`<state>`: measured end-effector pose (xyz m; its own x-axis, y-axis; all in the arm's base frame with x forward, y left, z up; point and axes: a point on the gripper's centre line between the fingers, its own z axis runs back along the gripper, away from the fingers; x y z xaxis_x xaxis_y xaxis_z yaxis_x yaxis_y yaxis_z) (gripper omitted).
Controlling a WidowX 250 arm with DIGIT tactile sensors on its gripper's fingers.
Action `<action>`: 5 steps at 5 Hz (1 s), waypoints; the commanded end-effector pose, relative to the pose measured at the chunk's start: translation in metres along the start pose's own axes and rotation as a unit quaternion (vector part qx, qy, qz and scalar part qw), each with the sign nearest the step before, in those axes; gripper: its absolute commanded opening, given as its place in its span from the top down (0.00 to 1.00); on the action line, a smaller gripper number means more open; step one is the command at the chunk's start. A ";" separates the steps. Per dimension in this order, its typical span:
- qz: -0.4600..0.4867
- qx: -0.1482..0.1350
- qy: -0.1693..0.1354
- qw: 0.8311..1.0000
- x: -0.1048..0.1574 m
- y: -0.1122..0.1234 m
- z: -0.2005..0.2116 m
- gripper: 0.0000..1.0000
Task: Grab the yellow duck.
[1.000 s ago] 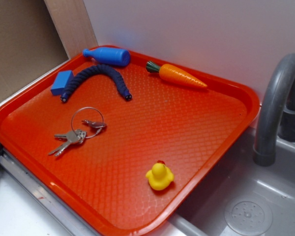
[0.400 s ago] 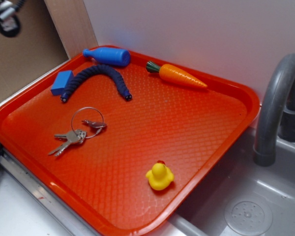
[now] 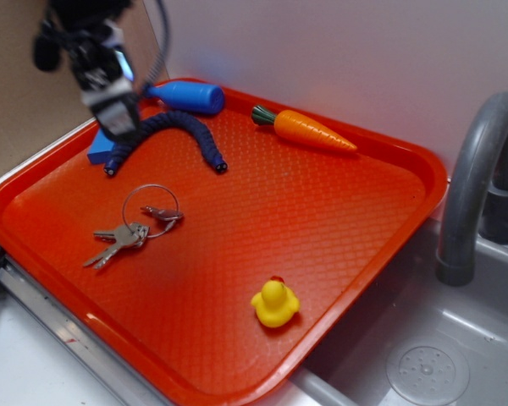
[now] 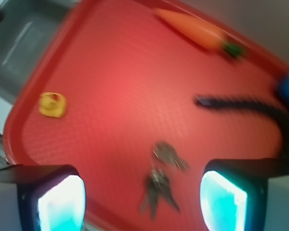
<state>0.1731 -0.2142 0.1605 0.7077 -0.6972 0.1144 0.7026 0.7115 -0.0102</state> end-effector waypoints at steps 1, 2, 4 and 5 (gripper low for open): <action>-0.252 -0.016 -0.020 0.968 0.018 -0.079 -0.012 0.00; -0.289 -0.015 -0.013 0.957 0.019 -0.091 -0.032 0.00; -0.338 -0.021 -0.003 0.941 0.010 -0.092 -0.092 0.00; -0.349 -0.019 -0.005 0.937 0.021 -0.093 -0.102 0.00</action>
<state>0.1477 -0.3055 0.0447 0.1022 -0.9934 0.0514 0.9947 0.1027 0.0069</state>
